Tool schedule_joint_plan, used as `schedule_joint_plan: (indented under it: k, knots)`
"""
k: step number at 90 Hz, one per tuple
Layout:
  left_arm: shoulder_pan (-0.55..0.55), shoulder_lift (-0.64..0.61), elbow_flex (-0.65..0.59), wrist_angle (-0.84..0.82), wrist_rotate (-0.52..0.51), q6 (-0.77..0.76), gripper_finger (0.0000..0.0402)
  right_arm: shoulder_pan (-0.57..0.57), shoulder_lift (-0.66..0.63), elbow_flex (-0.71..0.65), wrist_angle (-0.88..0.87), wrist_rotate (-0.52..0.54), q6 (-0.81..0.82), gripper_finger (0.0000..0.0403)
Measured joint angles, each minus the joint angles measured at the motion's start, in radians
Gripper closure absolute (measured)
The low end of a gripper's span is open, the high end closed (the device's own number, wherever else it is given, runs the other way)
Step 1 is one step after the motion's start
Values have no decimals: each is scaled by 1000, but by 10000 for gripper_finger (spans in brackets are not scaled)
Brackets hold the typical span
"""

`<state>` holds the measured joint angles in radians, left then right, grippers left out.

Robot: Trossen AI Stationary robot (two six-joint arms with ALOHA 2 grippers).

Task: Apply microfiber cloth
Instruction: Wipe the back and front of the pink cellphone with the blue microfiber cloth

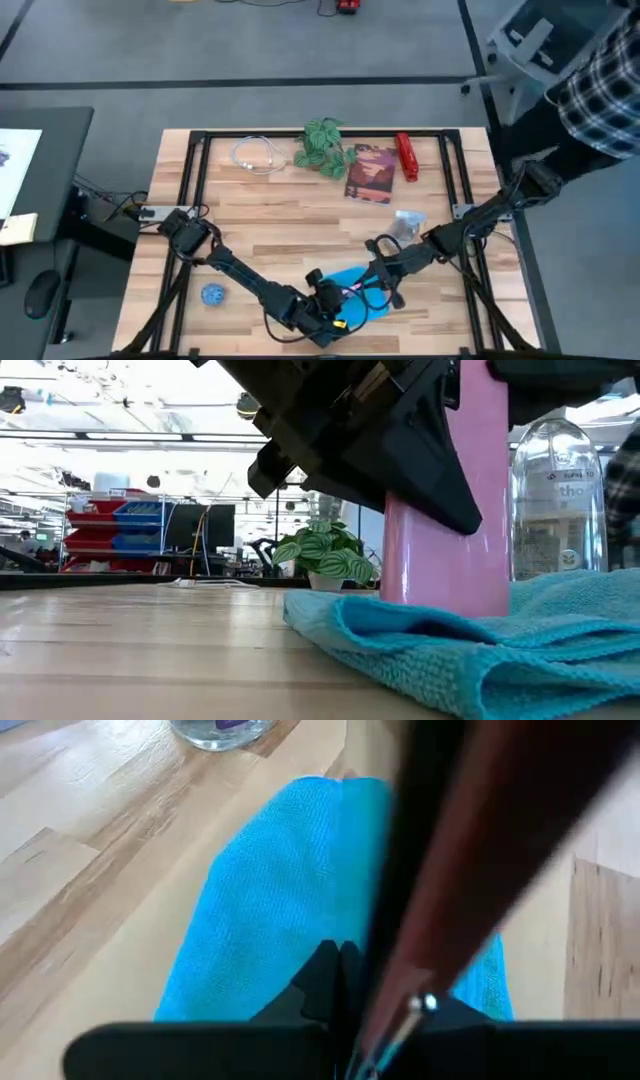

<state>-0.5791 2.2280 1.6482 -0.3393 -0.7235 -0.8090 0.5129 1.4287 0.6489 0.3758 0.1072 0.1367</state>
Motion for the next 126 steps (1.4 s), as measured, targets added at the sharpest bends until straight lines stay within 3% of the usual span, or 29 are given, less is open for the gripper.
schedule_joint_plan:
  k: [55, 81, 99, 110, 126]
  knots:
    - [-34, 0, 0, 16, -65, 30, 391, 46, -4, 0, -224, 30, 56, 384]
    - [-30, -2, 1, 21, -93, 29, 395, 40, -95, -5, -364, 30, -6, 330]
    - [-33, -6, 1, 17, -162, 62, 396, 98, -201, -4, -517, 30, 97, 289]
    - [-35, -38, 1, 15, -194, 91, 397, 175, -166, -4, -471, 30, 125, 277]
    - [-71, -86, 2, 10, -159, 79, 397, 245, -7, -3, -236, 100, 128, 260]
